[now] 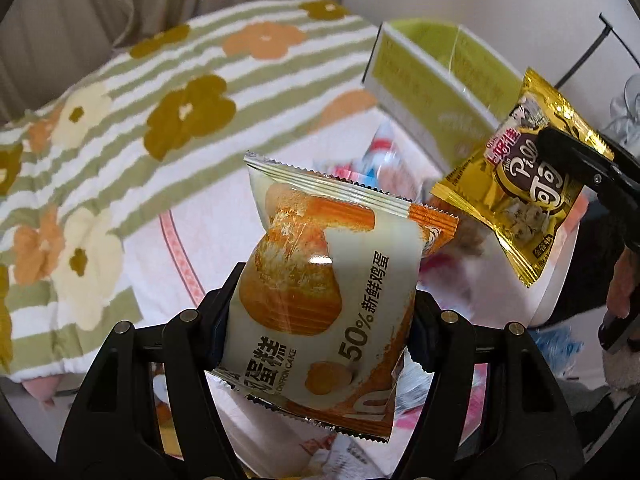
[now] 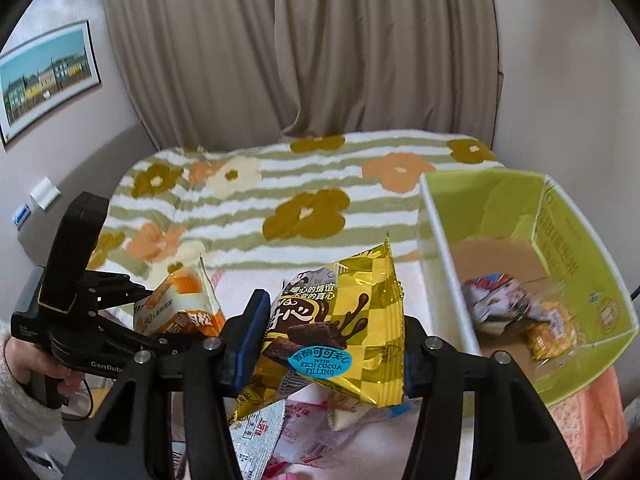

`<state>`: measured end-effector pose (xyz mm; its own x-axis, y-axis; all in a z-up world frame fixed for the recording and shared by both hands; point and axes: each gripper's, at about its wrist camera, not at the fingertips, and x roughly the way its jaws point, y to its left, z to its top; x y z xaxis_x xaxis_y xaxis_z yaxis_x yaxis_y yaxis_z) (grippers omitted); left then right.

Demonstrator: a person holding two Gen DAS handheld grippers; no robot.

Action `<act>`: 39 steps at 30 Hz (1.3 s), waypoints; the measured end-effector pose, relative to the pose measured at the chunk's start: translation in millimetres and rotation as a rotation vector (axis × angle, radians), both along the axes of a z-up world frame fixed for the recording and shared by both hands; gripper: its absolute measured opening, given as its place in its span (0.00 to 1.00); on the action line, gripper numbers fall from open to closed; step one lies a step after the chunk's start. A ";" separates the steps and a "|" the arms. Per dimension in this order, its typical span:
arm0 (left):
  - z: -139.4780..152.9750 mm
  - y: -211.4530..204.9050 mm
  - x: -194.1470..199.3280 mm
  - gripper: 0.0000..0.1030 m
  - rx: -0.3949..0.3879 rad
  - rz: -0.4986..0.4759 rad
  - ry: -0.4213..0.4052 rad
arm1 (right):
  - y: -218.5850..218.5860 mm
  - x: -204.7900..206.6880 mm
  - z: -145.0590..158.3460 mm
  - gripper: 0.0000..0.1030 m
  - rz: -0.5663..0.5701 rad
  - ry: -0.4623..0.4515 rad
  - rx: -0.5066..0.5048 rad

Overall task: Organize snacks
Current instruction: 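Carry both packets to the box and drop them inside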

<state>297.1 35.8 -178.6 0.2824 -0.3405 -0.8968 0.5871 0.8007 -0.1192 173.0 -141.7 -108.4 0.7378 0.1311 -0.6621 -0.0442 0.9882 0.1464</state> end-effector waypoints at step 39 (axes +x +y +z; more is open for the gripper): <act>45.3 -285.3 69.0 0.64 -0.080 0.138 0.022 | -248.3 43.4 8.4 0.14 0.063 0.123 0.027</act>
